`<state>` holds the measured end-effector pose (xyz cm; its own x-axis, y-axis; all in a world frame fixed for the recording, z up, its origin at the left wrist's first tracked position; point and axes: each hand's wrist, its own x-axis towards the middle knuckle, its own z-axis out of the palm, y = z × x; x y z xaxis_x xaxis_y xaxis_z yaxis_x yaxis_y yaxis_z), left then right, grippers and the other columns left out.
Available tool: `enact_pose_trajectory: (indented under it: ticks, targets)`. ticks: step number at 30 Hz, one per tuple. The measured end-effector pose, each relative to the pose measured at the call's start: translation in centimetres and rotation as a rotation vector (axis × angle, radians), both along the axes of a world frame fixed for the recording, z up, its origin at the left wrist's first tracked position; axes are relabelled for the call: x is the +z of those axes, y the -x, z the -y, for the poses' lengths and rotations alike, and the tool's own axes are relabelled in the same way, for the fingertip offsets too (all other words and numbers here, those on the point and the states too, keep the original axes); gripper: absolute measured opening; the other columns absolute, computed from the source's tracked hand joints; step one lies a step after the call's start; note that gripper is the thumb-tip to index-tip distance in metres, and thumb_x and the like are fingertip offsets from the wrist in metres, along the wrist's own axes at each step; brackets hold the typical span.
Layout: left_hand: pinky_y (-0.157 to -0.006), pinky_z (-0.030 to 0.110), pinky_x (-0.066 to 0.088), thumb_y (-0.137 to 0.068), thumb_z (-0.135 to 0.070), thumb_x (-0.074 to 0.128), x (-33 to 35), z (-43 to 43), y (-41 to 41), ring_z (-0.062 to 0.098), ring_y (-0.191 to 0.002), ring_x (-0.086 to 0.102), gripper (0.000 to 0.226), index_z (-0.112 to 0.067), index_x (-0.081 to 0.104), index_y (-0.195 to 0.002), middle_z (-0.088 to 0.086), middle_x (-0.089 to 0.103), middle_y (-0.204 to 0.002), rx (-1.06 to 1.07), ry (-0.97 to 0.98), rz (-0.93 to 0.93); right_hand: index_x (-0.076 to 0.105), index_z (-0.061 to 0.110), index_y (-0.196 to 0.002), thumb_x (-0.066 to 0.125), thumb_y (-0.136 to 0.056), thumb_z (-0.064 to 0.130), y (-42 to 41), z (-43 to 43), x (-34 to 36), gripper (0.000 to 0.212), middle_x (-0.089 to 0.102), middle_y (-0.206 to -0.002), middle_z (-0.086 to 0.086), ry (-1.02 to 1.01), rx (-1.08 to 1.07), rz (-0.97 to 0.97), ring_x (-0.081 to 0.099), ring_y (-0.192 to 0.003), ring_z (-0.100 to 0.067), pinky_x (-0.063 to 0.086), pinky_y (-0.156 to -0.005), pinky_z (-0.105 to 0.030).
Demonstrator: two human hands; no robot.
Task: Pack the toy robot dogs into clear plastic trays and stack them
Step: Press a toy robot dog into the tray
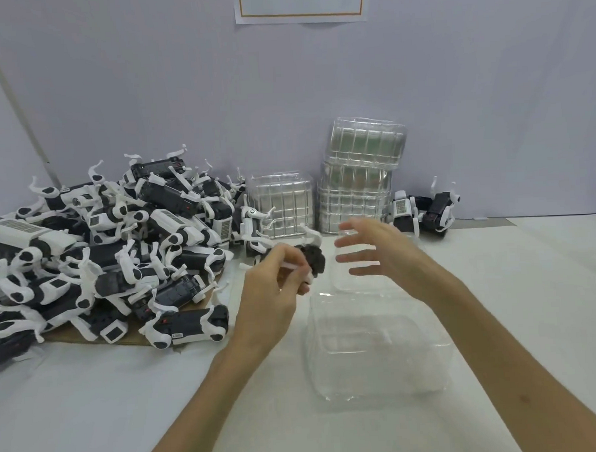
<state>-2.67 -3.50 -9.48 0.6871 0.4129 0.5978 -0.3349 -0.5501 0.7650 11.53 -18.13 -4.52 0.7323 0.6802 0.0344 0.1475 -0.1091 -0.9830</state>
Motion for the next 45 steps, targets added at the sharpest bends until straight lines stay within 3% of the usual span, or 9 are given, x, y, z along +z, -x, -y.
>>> enact_pose_trajectory:
  ticks: [3, 6, 10, 13, 17, 20, 25, 33, 45]
  targets:
    - [-0.067, 0.024, 0.054, -0.093, -0.003, 0.059, 1.7, 2.3, 0.5, 0.015, -0.072, 0.065, 0.022, -0.024, 0.056, -0.089, -0.009, 0.064, -0.082, -0.142, -0.224, 0.019, 0.061, 0.017, -0.122, 0.055, -0.093, 0.058, 0.3, 0.6, 0.8, 0.05, 0.07, -0.113, -0.016, 0.061, 0.239, -0.229, 0.072, -0.097, -0.034, 0.058, -0.081, -0.045]
    - [-0.068, 0.035, 0.051, -0.094, -0.01, 0.056, 2.2, 3.7, 0.4, 0.015, -0.077, 0.06, 0.014, -0.023, 0.052, -0.094, -0.012, 0.058, -0.088, -0.188, -0.409, 0.001, 0.072, 0.014, -0.104, 0.056, -0.098, 0.039, 0.6, 1.6, 1.1, 0.03, 0.068, -0.101, -0.015, -0.031, 0.377, -0.301, 0.068, -0.089, -0.03, 0.057, -0.087, -0.049]
    - [-0.08, 0.03, 0.054, -0.097, -0.012, 0.054, 1.6, 4.0, 0.7, 0.014, -0.093, 0.064, 0.019, -0.024, 0.05, -0.111, -0.011, 0.051, -0.116, -0.196, -0.385, 0.071, 0.065, 0.008, -0.123, 0.056, -0.093, 0.021, -0.3, 3.7, 0.9, 0.034, 0.067, -0.11, -0.02, -0.16, 0.331, -0.278, 0.068, -0.096, -0.032, 0.058, -0.078, -0.041]
    - [-0.092, 0.022, 0.049, -0.093, -0.039, 0.061, -0.3, 3.1, 1.5, 0.008, -0.114, 0.058, 0.041, -0.032, 0.042, -0.129, -0.017, 0.042, -0.135, -0.11, -0.356, 0.029, 0.056, 0.011, -0.133, 0.048, -0.096, 0.005, -1.6, 5.8, 1.1, 0.039, 0.065, -0.122, -0.025, -0.153, 0.151, -0.228, 0.069, -0.104, -0.039, 0.059, -0.074, -0.045]
    - [-0.109, 0.031, 0.027, -0.063, -0.088, 0.061, -3.4, 1.2, 2.3, 0.003, -0.138, 0.026, 0.1, -0.056, 0.013, -0.143, -0.033, 0.013, -0.153, -0.15, -0.387, -0.434, 0.062, 0.023, -0.126, 0.06, -0.089, 0.012, -2.3, 8.2, 1.3, 0.039, 0.069, -0.117, -0.016, 0.037, 0.215, 0.017, 0.067, -0.106, -0.039, 0.05, -0.091, -0.052]
    - [-0.11, 0.032, 0.03, -0.056, -0.08, 0.074, -5.3, 0.7, 2.3, 0.003, -0.138, 0.027, 0.115, -0.062, 0.001, -0.143, -0.039, 0.011, -0.15, -0.212, -0.317, -0.546, 0.069, 0.03, -0.114, 0.075, -0.086, 0.027, -1.6, 8.4, 0.8, 0.029, 0.071, -0.113, 0.0, 0.219, 0.233, 0.261, 0.07, -0.102, -0.025, 0.053, -0.092, -0.044]
    - [-0.105, 0.009, 0.026, -0.059, -0.062, 0.082, -6.0, 0.0, 2.1, -0.022, -0.135, 0.021, 0.116, -0.066, 0.0, -0.14, -0.05, 0.012, -0.144, -0.28, -0.179, -0.503, 0.07, 0.029, -0.115, 0.067, -0.094, 0.024, -0.5, 7.3, -1.0, 0.022, 0.071, -0.106, 0.011, 0.359, 0.168, 0.5, 0.066, -0.094, -0.019, 0.052, -0.083, -0.031]
    - [-0.106, 0.016, 0.028, -0.062, -0.061, 0.08, -6.2, -0.3, 2.3, -0.017, -0.138, 0.021, 0.107, -0.066, 0.008, -0.141, -0.043, 0.014, -0.146, -0.258, -0.224, -0.478, 0.069, 0.035, -0.119, 0.071, -0.091, 0.024, 0.0, 6.4, -2.9, 0.03, 0.065, -0.112, 0.026, 0.504, 0.21, 0.658, 0.055, -0.107, 0.01, 0.04, -0.089, -0.008]
    - [-0.113, 0.026, 0.024, -0.065, -0.067, 0.072, -5.9, 0.0, 2.6, -0.014, -0.141, 0.013, 0.08, -0.07, 0.033, -0.134, -0.039, 0.002, -0.152, -0.256, -0.339, -0.464, 0.064, 0.035, -0.131, 0.065, -0.096, 0.031, 0.7, 5.8, -4.6, 0.035, 0.065, -0.112, 0.02, 0.674, 0.208, 0.79, 0.057, -0.101, -0.007, 0.041, -0.086, -0.019]
